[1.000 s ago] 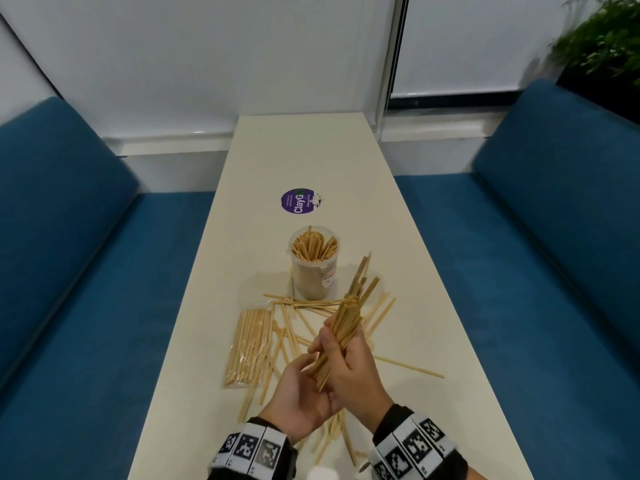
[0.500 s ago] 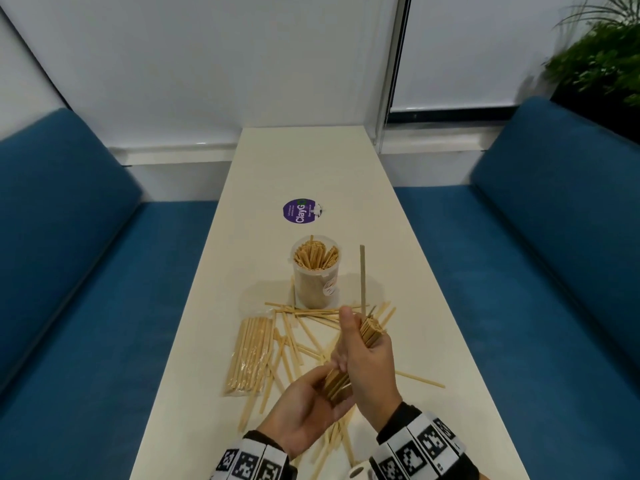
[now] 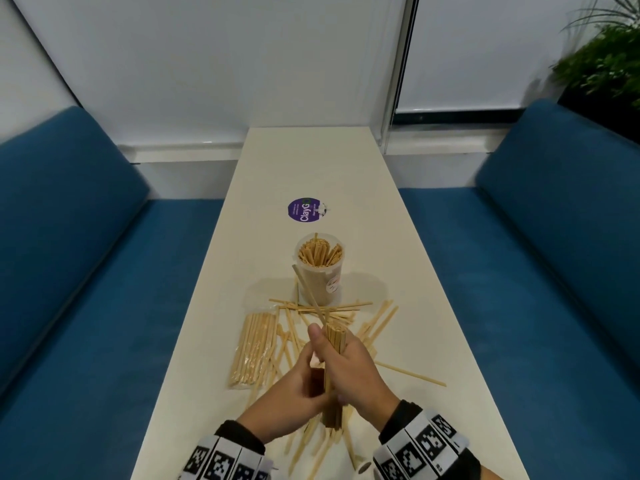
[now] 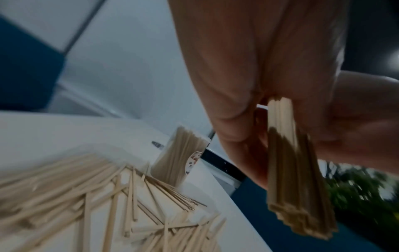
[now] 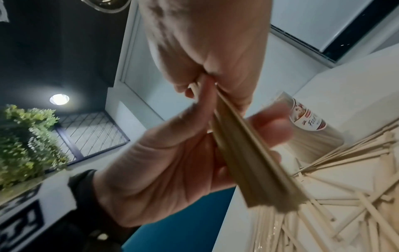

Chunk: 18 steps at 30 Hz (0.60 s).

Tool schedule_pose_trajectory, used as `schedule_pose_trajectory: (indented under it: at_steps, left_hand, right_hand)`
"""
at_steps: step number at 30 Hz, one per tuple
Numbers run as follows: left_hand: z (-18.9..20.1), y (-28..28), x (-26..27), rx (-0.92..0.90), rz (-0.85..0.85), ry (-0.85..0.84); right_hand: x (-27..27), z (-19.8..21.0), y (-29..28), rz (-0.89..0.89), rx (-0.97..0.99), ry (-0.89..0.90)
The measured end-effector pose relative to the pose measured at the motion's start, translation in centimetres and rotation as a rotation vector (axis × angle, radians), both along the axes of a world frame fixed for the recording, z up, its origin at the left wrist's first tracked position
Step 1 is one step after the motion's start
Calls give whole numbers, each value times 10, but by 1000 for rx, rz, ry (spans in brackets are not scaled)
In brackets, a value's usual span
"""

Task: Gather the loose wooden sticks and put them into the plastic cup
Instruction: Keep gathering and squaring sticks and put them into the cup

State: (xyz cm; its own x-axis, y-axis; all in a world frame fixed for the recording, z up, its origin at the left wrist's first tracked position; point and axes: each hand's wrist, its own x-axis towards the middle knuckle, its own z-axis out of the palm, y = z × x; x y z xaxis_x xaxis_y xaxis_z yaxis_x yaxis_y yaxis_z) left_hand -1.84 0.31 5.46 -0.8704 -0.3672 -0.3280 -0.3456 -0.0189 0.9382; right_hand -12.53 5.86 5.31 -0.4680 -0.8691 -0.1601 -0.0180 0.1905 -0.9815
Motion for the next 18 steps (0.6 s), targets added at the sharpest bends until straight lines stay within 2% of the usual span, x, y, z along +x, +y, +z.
schedule_pose_trajectory:
  at_steps: [3,5,9,12,16,18]
  left_hand:
    - [4,7,2,9,-10,-6]
    - [8,11,3,5,-25,-11]
    - [3,15,5,-158,-60,-121]
    - [2,17,8,-253,-62,-151]
    - [-6,13,18,-305,16,-160]
    - [-14,9,25,-214,140,-134]
  right_hand:
    - [-1,0,0,-22,25,-15]
    - [-2,5,1,-3,30,-119]
    - [-14,9,5,-77,-43,-391]
    - [-22,11,3,-134,-100,-504]
    - [-25,11,0,-232,-159,-389]
    - [-30,10,2,-278,-161,-257]
